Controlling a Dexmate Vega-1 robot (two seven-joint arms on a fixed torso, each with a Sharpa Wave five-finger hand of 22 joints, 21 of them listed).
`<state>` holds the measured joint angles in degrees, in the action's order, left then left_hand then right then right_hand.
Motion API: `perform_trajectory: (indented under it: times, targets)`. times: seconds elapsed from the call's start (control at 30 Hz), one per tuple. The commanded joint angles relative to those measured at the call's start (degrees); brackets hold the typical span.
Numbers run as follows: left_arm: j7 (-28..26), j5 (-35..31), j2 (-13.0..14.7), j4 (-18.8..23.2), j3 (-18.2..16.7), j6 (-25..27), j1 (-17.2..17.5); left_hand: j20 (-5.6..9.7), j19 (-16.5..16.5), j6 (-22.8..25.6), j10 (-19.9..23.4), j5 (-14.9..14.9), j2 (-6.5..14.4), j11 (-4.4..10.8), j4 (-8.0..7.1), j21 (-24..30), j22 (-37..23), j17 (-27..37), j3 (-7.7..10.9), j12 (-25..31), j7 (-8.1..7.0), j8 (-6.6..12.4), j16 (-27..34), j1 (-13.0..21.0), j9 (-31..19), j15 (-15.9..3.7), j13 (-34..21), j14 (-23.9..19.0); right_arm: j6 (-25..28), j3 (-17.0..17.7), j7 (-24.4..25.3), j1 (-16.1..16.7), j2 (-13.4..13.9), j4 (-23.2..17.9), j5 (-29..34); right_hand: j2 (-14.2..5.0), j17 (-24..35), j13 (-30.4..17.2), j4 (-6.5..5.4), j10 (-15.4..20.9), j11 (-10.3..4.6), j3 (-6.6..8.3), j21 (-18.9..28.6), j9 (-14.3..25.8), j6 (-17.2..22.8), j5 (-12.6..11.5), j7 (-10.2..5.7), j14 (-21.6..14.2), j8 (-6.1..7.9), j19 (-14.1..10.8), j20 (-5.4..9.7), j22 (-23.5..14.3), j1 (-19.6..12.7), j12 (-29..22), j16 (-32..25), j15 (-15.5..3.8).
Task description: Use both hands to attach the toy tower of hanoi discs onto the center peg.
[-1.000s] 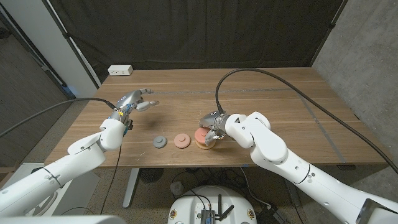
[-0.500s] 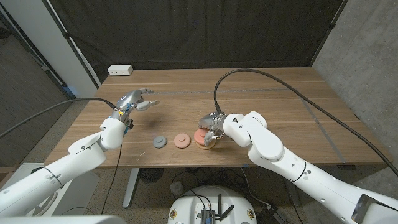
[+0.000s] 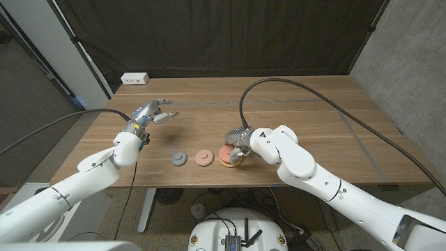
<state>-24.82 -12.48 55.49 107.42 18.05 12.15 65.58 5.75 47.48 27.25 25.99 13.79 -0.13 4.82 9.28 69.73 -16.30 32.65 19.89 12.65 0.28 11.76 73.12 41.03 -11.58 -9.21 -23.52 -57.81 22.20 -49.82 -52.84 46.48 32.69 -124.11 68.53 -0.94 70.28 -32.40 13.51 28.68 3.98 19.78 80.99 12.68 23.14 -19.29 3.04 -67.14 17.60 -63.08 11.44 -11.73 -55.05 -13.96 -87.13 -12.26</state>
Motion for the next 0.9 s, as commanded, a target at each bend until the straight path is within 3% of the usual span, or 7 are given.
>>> perform_trajectory:
  times: [0.03,0.57,0.63,0.77,0.9]
  targets:
    - [0.23,0.25,-0.23,-0.56,0.29,0.36,-0.24,4.98,-0.19,0.28,0.36,-0.03,0.51,0.02,-0.02,0.41,-0.07,0.0,0.31,-0.24,0.05,-0.26,0.22,-0.19,-0.25,-3.3,-0.24,0.32,0.48,-1.23,-0.12,-0.84,0.23,1.4,0.42,-2.23,0.2,-0.2,-4.47,12.87,-12.51,5.01,-0.06,0.48,10.89,-0.37,-10.54,0.17,0.06,0.17,1.32,-0.04,2.17,-0.27,-0.21,-0.19]
    - [-0.03,0.3,-0.49,-0.99,0.72,-0.26,-0.75,4.97,-0.37,0.3,0.46,-0.02,0.61,0.03,-0.01,0.78,0.14,-0.04,0.45,-0.22,0.07,-0.26,0.32,-0.23,-0.25,-3.3,-0.27,0.33,1.39,-1.14,-0.35,0.18,0.64,0.42,2.51,-1.9,-0.06,-0.47,-4.41,11.72,-12.41,5.44,-0.32,0.52,10.17,-0.4,-10.44,0.89,-0.45,0.48,1.3,0.13,2.61,0.55,0.23,-0.2]
    - [-0.03,0.31,-0.49,-1.0,0.74,-0.32,-0.76,4.95,-0.4,0.34,0.43,-0.02,0.62,-0.08,0.0,0.84,0.15,0.1,0.47,-0.24,0.06,-0.25,0.48,-0.23,-0.25,-3.3,-0.28,0.19,1.46,-0.94,-0.55,0.31,0.75,0.16,2.61,-1.48,0.08,-0.42,-4.36,10.57,-11.73,5.46,-0.37,0.53,9.4,-0.39,-10.32,0.99,-0.85,0.55,1.3,0.15,2.86,1.17,0.19,-0.2]
    - [-0.16,0.33,-0.49,-1.01,0.69,-0.44,-0.71,4.96,-0.46,0.31,0.43,-0.02,0.68,-0.06,-0.01,0.98,0.16,-0.05,0.52,-0.24,0.07,-0.26,0.35,-0.25,-0.25,-3.3,-0.3,0.37,1.3,-1.03,-1.41,0.17,0.85,-0.08,3.61,0.53,-0.52,-0.02,-4.09,6.51,-10.86,5.47,-0.8,0.58,4.87,-0.29,-9.24,2.51,-3.07,1.24,1.33,0.31,3.61,2.88,1.06,-0.22]
    - [-0.14,0.41,-0.39,-0.97,0.6,-0.49,-0.6,4.96,-0.5,0.35,0.52,-0.02,0.7,0.03,-0.01,1.05,0.25,-0.02,0.55,-0.22,0.05,-0.25,0.41,-0.26,-0.25,-3.3,-0.29,0.33,1.28,-1.07,-1.93,0.26,0.73,-0.25,5.04,2.91,-0.94,0.97,-3.93,0.95,-10.61,5.54,-2.11,0.69,0.02,0.12,-9.23,4.96,-5.2,2.83,1.3,0.97,3.82,3.89,3.1,-0.24]
